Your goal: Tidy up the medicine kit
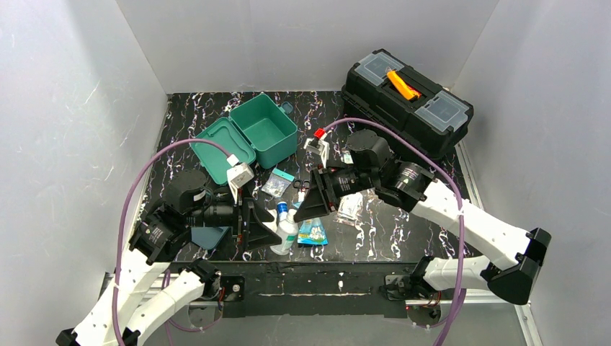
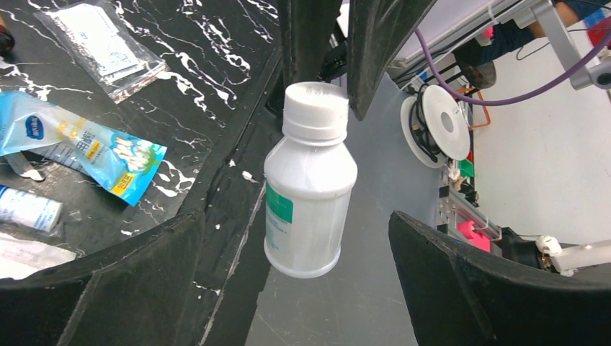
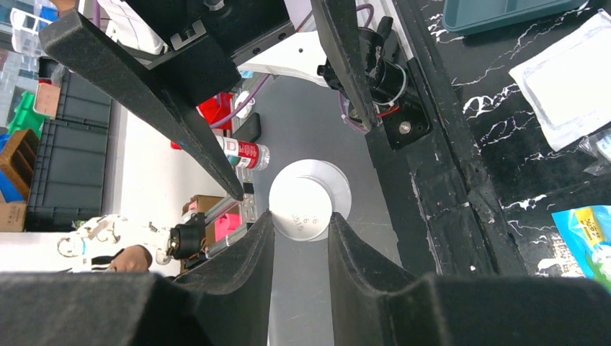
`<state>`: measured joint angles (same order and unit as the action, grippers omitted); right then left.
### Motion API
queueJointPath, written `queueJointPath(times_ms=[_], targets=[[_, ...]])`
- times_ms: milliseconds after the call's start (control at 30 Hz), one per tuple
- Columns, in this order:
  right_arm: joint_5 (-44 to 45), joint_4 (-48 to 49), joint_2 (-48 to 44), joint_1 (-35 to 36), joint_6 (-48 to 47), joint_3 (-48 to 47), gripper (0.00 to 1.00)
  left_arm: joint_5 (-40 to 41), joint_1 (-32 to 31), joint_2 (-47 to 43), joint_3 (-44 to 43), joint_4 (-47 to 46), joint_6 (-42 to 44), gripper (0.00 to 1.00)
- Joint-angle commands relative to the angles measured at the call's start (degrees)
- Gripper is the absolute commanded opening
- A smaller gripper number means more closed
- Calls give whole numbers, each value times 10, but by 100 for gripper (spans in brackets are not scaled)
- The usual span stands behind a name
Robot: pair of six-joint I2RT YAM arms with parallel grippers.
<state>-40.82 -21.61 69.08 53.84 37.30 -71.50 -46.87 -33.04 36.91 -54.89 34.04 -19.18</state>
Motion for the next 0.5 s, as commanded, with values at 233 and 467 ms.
queueJointPath(times_ms=[233,467], targets=[[12,103,0,32,28,-31,1,-58,-1,-11,18,-32,-33,100],[25,106,5,36,27,-35,1,-75,-2,-10,19,-33,-34,86]])
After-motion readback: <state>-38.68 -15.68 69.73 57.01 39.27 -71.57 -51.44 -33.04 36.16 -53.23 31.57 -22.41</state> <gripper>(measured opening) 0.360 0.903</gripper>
